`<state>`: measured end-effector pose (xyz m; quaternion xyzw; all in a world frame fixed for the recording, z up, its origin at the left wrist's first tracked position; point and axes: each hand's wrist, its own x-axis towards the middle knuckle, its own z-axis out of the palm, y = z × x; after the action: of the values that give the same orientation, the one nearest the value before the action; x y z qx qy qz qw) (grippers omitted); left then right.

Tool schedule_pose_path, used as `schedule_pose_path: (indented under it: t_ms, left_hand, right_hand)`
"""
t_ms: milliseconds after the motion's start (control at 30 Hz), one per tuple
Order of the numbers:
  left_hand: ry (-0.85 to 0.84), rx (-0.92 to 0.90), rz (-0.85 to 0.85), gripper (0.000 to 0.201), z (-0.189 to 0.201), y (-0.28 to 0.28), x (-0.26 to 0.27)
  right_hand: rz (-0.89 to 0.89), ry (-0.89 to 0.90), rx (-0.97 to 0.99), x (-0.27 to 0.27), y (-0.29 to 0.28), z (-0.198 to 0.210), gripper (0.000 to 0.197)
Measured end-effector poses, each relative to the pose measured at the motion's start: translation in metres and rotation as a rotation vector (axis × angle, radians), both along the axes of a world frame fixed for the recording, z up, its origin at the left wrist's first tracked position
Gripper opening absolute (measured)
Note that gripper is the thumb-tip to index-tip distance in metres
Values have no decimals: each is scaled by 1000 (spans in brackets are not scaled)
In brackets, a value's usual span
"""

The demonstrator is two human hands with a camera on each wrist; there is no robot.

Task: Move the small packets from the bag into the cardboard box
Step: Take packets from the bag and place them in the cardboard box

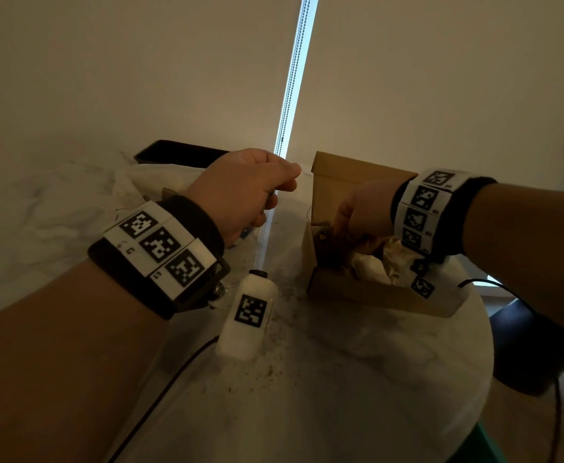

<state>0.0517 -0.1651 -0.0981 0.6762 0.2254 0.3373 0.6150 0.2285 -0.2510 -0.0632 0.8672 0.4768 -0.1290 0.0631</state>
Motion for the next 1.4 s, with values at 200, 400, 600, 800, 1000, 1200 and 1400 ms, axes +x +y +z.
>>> schedule_pose_path:
  t_ms: [200,400,600,800,1000,1200,1400]
  left_hand:
    - [0,-13,-9,13,2,1,-1]
    - [13,-12,-13,12,1,2,-1]
    - [5,-72,-3,16,3,1,0]
    - [-140,-417,-77,47,12,4,-7]
    - [-208,-498,-117,68,14,2,-13]
    - [-213,-485,-180,75,10,2,-11]
    - [-101,-329,-130,35,4,3,-3]
  right_hand:
    - [-52,84,21,5,7,-6,21]
    - [-7,-10,-2,2,14,-15,25]
    - [30,-81,-13,-1,12,-7,24]
    - [-24,165,276,-7,5,18,11]
    - [-54,801,716,-31,12,16,19]
    - [-40,1060,843,-48,19,-15,32]
    - [-42,1005,1051,-45,13,-39,9]
